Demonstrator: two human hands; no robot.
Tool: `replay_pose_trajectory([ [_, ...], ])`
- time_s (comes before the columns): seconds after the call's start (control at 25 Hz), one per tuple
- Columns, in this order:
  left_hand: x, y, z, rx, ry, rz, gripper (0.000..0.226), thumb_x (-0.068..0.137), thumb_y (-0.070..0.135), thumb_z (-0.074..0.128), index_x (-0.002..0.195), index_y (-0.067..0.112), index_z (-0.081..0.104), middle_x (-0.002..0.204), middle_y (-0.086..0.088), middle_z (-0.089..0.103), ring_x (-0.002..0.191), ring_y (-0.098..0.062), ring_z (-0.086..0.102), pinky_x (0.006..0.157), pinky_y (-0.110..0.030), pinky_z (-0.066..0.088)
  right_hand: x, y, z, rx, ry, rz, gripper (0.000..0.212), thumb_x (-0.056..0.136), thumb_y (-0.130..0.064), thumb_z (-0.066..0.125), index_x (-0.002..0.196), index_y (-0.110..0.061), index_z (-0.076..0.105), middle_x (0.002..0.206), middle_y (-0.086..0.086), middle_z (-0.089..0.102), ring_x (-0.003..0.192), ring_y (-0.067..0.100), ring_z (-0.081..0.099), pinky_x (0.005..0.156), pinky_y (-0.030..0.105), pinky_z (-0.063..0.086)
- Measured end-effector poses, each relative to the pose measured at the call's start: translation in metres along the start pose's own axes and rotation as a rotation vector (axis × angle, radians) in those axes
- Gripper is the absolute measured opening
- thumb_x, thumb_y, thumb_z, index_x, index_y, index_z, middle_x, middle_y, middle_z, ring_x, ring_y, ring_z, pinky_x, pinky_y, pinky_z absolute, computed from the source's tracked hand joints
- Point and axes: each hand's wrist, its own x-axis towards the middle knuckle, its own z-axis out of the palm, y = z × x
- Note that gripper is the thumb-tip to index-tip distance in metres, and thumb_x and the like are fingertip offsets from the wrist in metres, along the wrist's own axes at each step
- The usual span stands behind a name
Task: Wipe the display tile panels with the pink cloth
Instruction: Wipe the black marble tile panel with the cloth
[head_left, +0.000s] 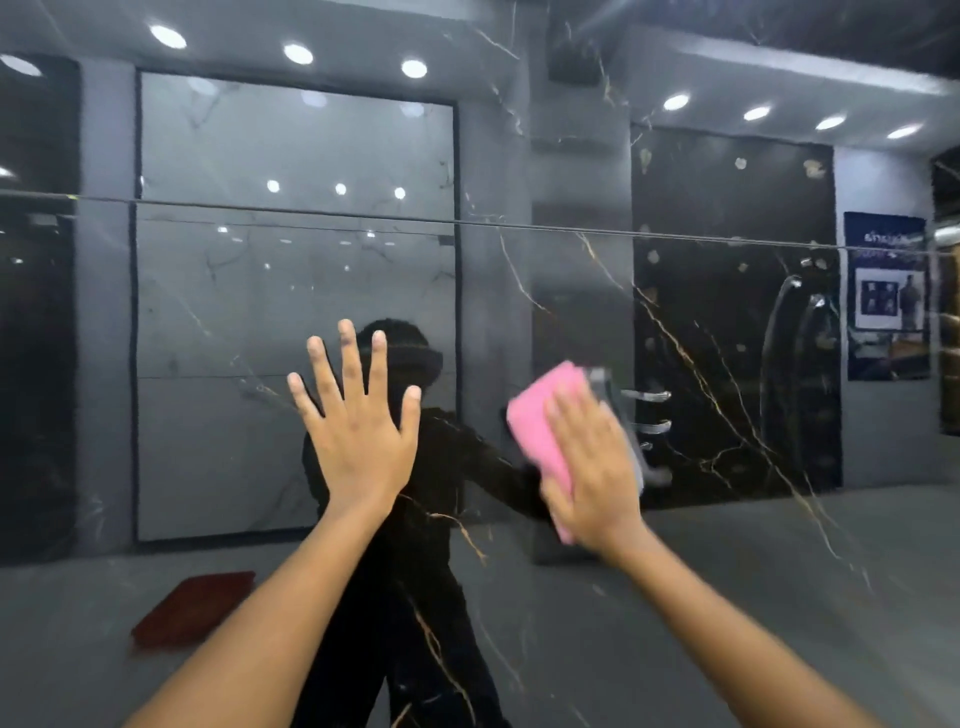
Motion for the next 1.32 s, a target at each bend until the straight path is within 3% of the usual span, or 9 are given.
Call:
replay_pose_trajectory([
  [0.16,0.002,0.003,-0.001,0.011,-0.016,-0.025,0.066,0.099,0.050,0.024,0.157,0.020,0.014,0.165,-0.007,0.002,0.150,-0.036,-0.001,0.118,-0.058,0.002,-0.012,0.034,-0.009,-0.034,-0.133,-0.404,0.079,0.077,-0.035,0.053,0.149,-0.013,0.029,0.158,0.010,0.022,0.147,0.031,0.017,0.114,0.048,0.026],
  [0.32,0.002,0.003,-0.003,0.017,-0.020,-0.021,0.066,0.099,0.050,0.024,0.157,0.020,0.017,0.165,-0.007,0.004,0.150,-0.036,0.000,0.118,-0.057,0.003,0.156,0.082,-0.026,0.030,0.107,0.108,0.063,0.079,-0.026,0.052,0.139,-0.006,0.050,0.146,0.018,0.044,0.139,0.040,0.033,0.113,0.052,0.028],
  [0.4,0.003,0.004,-0.004,0.016,-0.021,-0.027,0.066,0.099,0.049,0.024,0.157,0.020,0.017,0.165,-0.007,0.004,0.150,-0.035,0.001,0.118,-0.057,0.004,0.159,0.076,-0.018,0.064,0.143,0.113,0.063,0.077,-0.023,0.054,0.138,-0.007,0.051,0.146,0.016,0.045,0.139,0.035,0.035,0.118,0.042,0.020],
  [0.68,0.003,0.008,-0.005,0.021,-0.035,-0.057,0.063,0.100,0.045,0.029,0.157,0.020,0.017,0.165,-0.006,0.005,0.150,-0.035,0.001,0.119,-0.057,0.004,-0.072,0.012,-0.005,0.098,-0.501,-0.973,0.071,0.077,-0.027,0.063,0.144,-0.014,0.044,0.152,0.005,0.039,0.145,0.020,0.026,0.120,0.044,0.016],
  [0.8,0.004,0.011,-0.007,0.027,-0.044,-0.065,0.062,0.102,0.045,0.030,0.157,0.021,0.015,0.165,-0.006,0.006,0.150,-0.035,0.002,0.119,-0.055,0.003,0.017,0.039,-0.013,0.107,-0.234,-0.662,0.060,0.078,-0.017,0.051,0.137,-0.011,0.046,0.138,0.014,0.055,0.133,0.026,0.040,0.112,0.045,0.029],
  [0.96,-0.005,0.009,-0.007,0.041,-0.066,-0.077,0.062,0.102,0.044,0.030,0.157,0.022,0.012,0.165,-0.007,0.005,0.151,-0.035,0.002,0.119,-0.053,0.000,0.076,0.033,-0.009,0.114,0.012,-0.166,0.068,0.072,-0.011,0.056,0.140,-0.007,0.049,0.146,0.017,0.045,0.138,0.037,0.037,0.117,0.045,0.022],
  [1.08,0.000,0.010,-0.009,0.012,-0.069,-0.054,0.062,0.102,0.042,0.032,0.157,0.020,0.014,0.164,-0.008,0.007,0.150,-0.036,0.003,0.119,-0.053,0.001,-0.036,-0.037,0.019,0.222,-0.235,-0.591,0.068,0.074,-0.009,0.052,0.141,-0.008,0.043,0.147,0.017,0.044,0.135,0.034,0.042,0.118,0.044,0.020],
  [1.2,-0.022,0.011,-0.014,-0.089,-0.080,-0.064,0.061,0.101,0.036,0.035,0.157,0.018,0.018,0.165,-0.007,0.007,0.151,-0.033,0.002,0.120,-0.049,-0.001,-0.099,-0.070,0.018,0.165,-0.518,-1.174,0.065,0.074,-0.013,0.065,0.138,-0.013,0.053,0.148,0.007,0.044,0.141,0.023,0.034,0.122,0.041,-0.006],
  [1.32,-0.127,0.002,-0.015,-0.182,-0.177,-0.013,0.062,0.098,0.033,0.038,0.156,0.018,0.020,0.165,-0.001,0.005,0.152,-0.026,-0.001,0.121,-0.042,-0.001,-0.047,-0.030,0.007,0.179,-0.348,-0.955,0.057,0.076,-0.011,0.056,0.133,-0.008,0.057,0.143,0.012,0.050,0.138,0.027,0.037,0.122,0.040,0.006],
])
